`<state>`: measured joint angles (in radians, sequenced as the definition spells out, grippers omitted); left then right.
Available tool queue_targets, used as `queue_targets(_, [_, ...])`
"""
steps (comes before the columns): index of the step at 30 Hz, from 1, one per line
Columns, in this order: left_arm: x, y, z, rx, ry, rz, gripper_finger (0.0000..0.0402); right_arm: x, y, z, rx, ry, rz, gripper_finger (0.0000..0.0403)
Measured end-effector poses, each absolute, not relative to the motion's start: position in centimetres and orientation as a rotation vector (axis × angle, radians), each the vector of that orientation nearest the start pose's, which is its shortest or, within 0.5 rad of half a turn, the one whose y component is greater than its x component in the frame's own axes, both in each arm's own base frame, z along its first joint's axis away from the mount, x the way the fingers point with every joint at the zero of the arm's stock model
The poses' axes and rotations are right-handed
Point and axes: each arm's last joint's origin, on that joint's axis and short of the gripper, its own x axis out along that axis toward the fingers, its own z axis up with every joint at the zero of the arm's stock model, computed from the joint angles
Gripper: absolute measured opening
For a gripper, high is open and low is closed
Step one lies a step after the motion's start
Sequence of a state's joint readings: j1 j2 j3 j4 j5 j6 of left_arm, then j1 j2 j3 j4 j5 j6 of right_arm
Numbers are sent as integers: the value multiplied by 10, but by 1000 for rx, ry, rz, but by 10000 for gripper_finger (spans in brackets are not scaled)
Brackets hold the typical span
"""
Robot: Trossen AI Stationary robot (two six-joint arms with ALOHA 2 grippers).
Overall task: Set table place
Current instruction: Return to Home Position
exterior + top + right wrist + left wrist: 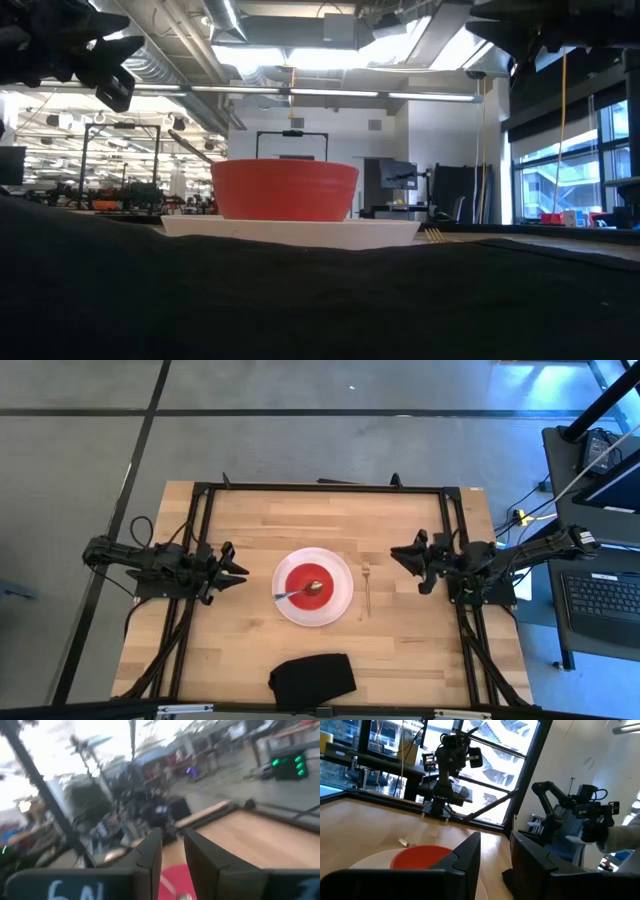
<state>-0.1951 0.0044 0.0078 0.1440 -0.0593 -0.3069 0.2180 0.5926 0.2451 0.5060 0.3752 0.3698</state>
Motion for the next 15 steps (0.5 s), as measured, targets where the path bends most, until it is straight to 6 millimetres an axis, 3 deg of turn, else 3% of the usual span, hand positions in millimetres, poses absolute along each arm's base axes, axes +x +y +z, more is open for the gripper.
queue_targets(5, [95, -17, 180, -324, -124, -156, 101, 145, 26, 234, 380, -102, 10, 85])
queue_targets(15, [95, -17, 180, -322, -125, -155, 85, 145, 26, 230, 368, -68, 6, 85])
